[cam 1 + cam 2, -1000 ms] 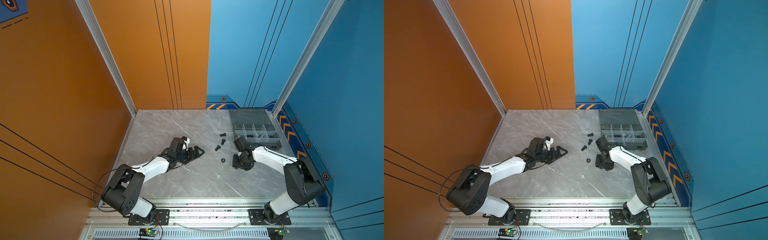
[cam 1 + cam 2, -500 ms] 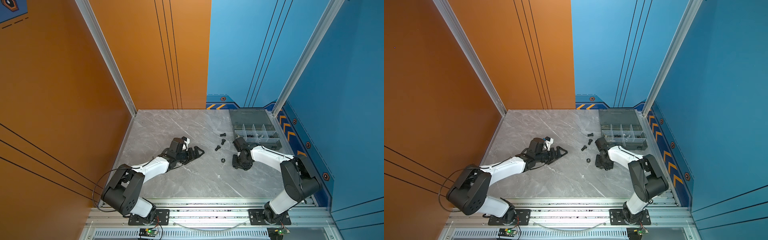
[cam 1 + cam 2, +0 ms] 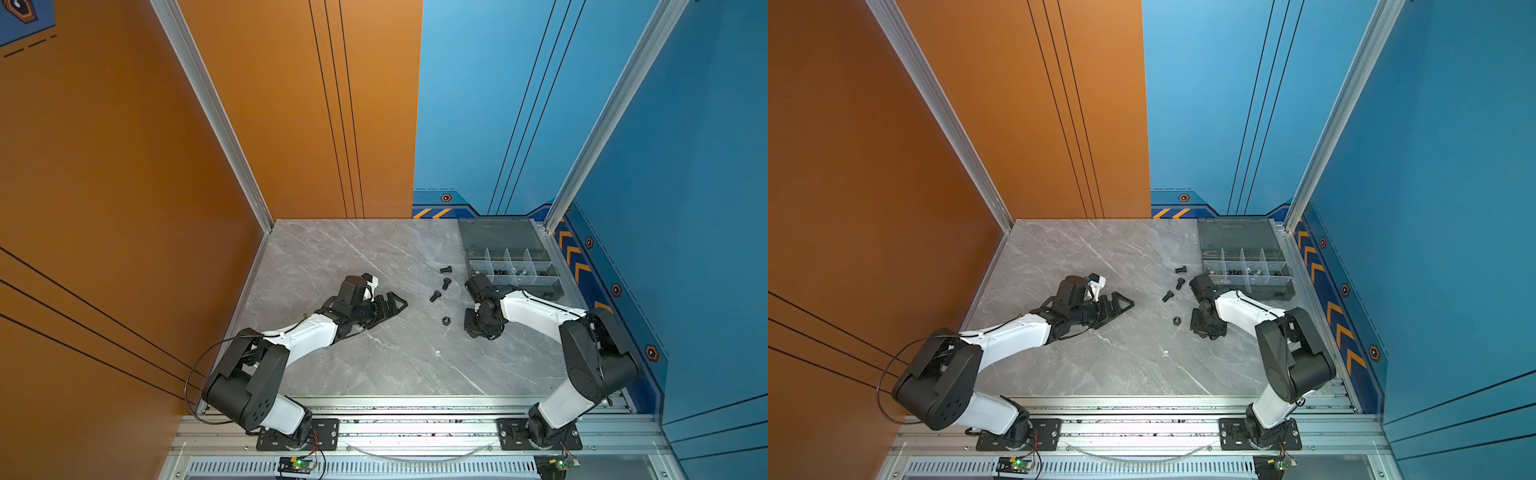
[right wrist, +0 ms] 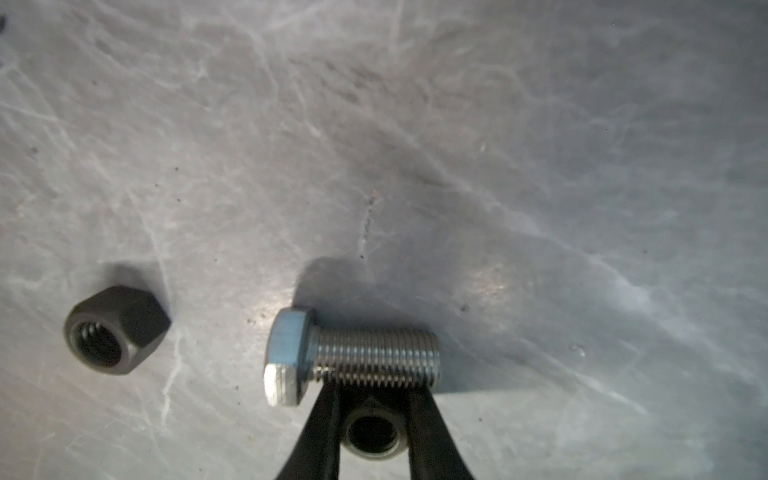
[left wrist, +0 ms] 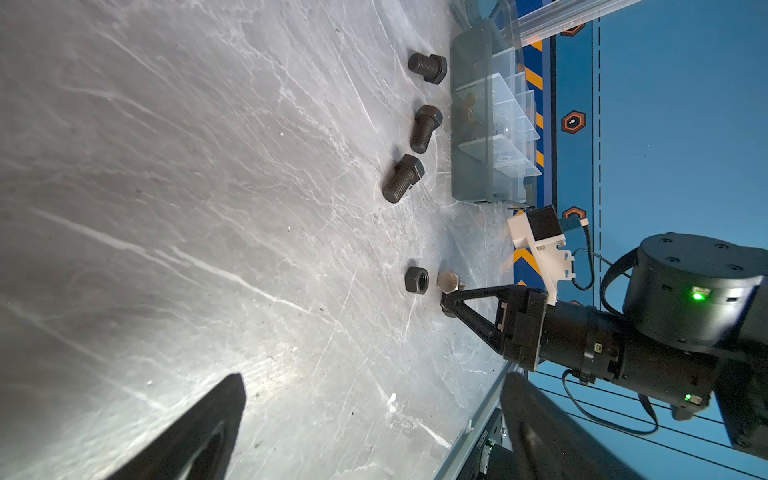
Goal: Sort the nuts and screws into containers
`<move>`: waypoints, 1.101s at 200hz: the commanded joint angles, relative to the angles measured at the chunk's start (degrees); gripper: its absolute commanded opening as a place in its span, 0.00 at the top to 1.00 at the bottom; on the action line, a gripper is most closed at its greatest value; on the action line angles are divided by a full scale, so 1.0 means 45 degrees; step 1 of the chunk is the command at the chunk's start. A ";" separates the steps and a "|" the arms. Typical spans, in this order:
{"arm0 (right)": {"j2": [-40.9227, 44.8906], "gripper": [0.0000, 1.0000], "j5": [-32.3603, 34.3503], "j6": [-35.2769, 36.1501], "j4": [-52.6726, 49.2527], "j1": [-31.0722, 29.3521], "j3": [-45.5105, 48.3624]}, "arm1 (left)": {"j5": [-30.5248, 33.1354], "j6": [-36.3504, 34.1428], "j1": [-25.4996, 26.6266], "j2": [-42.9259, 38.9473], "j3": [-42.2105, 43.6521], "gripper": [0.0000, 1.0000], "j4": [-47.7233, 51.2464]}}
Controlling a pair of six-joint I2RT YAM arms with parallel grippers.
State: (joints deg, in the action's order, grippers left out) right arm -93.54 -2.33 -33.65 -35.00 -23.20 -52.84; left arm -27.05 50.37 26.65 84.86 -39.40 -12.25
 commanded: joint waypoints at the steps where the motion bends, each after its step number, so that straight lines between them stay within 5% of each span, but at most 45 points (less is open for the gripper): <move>1: 0.0509 0.96 -0.0205 0.0551 -0.0629 0.0045 -0.0169 | 0.0073 -0.0279 -0.0085 0.0107 0.0200 0.02 -0.0041; 38: 0.1682 1.00 -0.0852 0.1823 -0.0797 0.0843 -0.0512 | -0.0007 -0.0273 -0.0103 0.0029 0.0200 0.02 -0.0122; 109: 0.2371 1.00 -0.1313 0.3906 -0.0900 0.4504 -0.2401 | -0.0244 -0.0216 -0.0072 0.0043 0.0161 0.02 -0.0432; 166: 0.0708 1.00 -0.0958 0.3726 0.0017 0.7299 -0.4339 | -0.0700 -0.0109 0.0080 0.0251 -0.0051 0.02 -0.0757; 220: -0.1925 1.00 -0.0582 0.3535 0.0835 0.8459 -0.6703 | -0.1090 -0.0114 0.0131 0.0223 -0.0171 0.02 -0.0769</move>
State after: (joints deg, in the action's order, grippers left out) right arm -98.13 -6.48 -17.58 -33.74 13.37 -78.00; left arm -29.74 50.43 26.85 85.49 -39.40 -15.27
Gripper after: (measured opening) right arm 0.239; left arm 0.976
